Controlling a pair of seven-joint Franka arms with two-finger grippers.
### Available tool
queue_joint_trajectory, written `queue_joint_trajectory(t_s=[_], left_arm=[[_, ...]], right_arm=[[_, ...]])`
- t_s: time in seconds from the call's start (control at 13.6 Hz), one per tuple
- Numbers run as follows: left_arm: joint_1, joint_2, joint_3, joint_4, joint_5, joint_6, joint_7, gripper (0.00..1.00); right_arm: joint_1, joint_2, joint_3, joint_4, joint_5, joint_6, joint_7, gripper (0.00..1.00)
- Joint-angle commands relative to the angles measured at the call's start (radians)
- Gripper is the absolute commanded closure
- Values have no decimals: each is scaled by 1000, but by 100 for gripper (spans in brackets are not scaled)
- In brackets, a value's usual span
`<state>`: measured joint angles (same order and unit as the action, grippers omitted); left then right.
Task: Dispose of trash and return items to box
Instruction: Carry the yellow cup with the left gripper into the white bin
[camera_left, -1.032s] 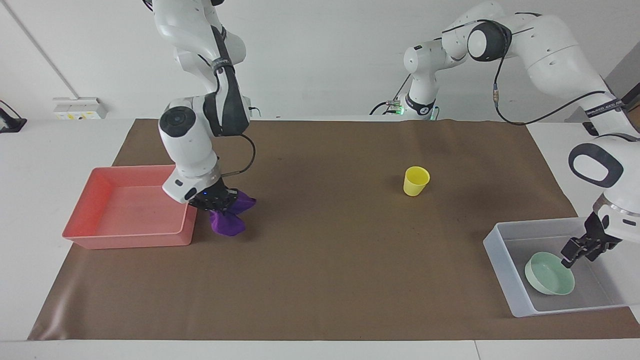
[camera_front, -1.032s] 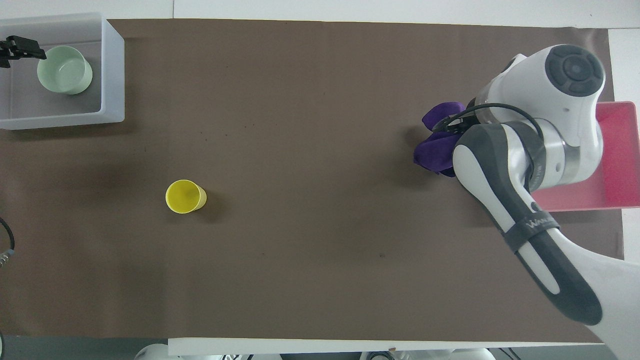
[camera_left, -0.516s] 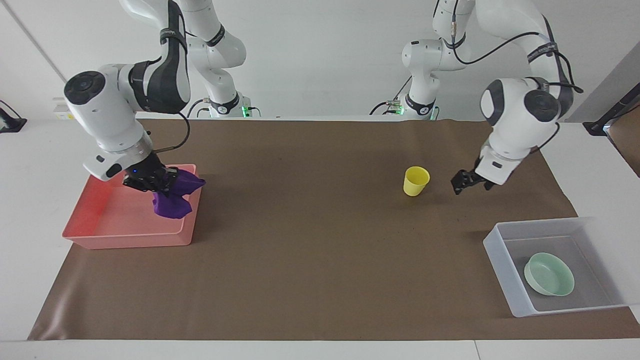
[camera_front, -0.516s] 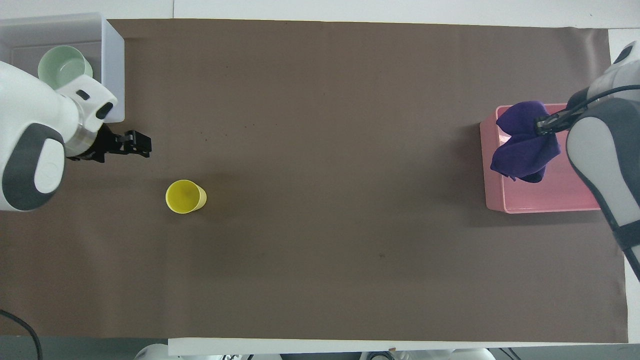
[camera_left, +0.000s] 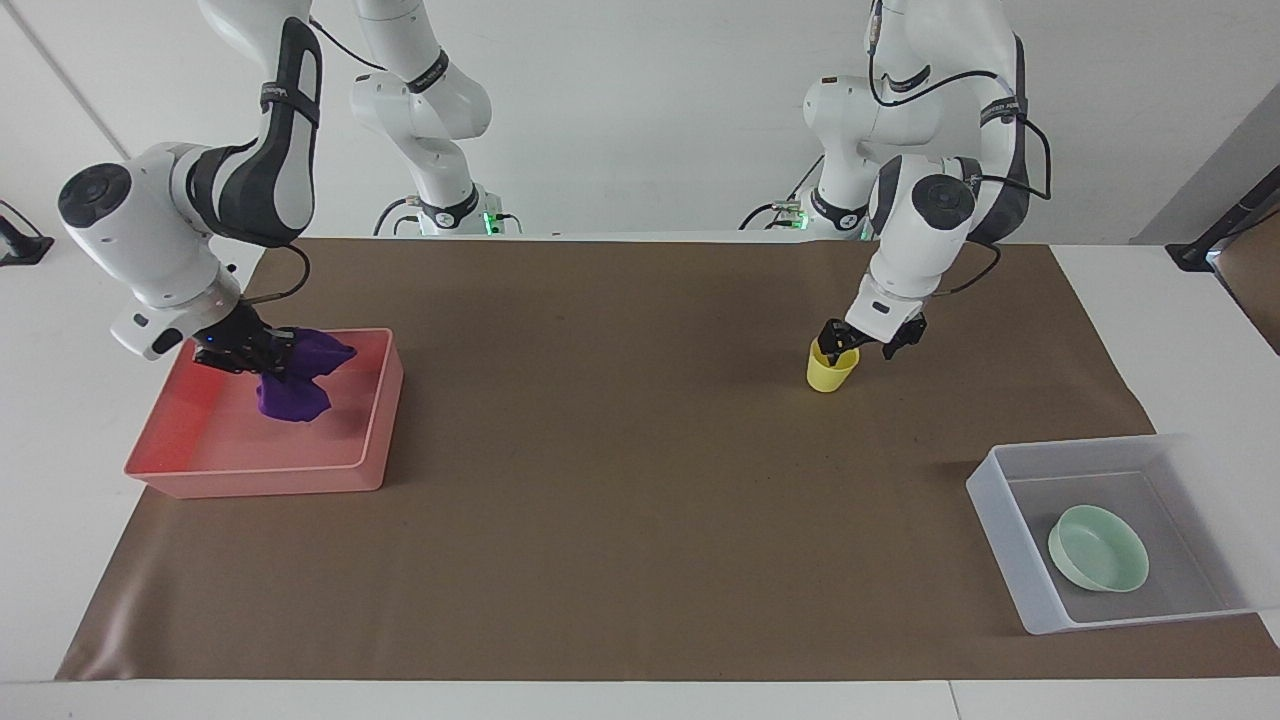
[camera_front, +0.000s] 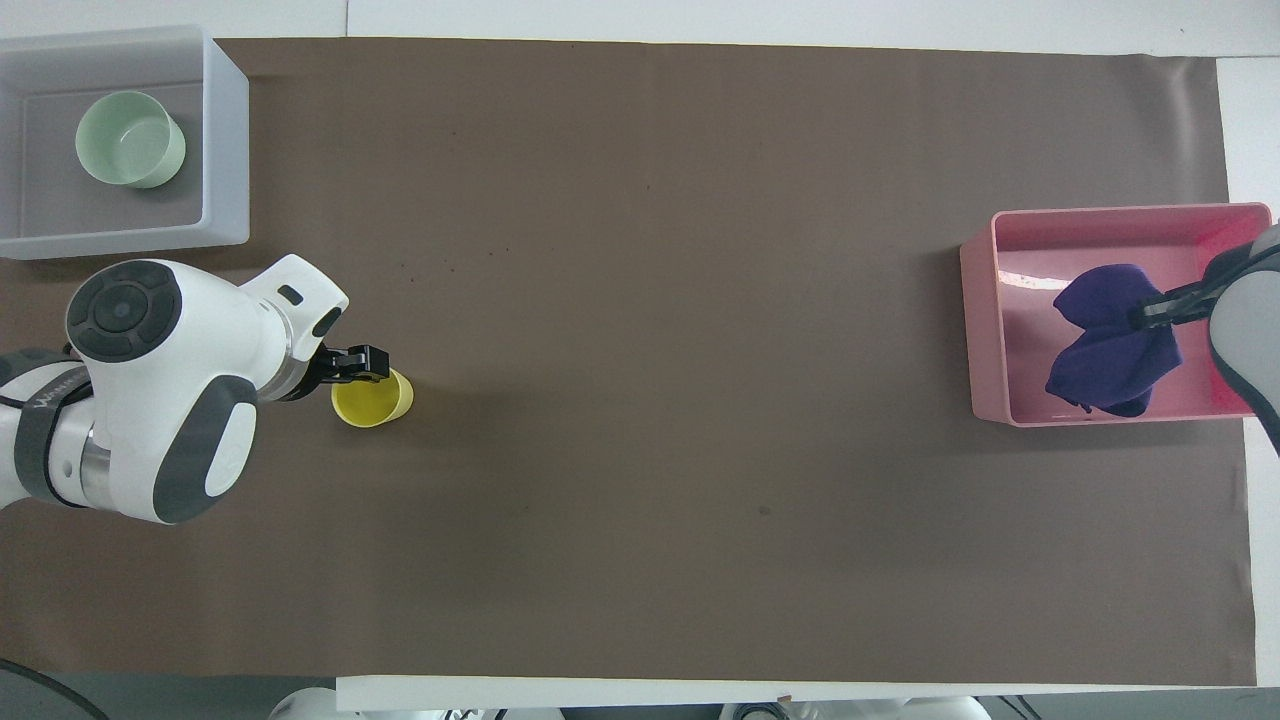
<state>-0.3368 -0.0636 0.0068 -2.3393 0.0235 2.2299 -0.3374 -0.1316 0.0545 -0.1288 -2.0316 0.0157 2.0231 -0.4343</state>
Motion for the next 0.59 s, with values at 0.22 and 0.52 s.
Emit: queue_joint_trajectory(t_s=[0.22, 0.52], left_arm=[[-5, -30, 13, -29, 22, 37, -38, 100], [70, -29, 24, 263, 22, -316, -25, 100]], right_arm=[[36, -35, 18, 7, 1, -17, 5, 16], [101, -35, 18, 117, 0, -136, 107, 16]])
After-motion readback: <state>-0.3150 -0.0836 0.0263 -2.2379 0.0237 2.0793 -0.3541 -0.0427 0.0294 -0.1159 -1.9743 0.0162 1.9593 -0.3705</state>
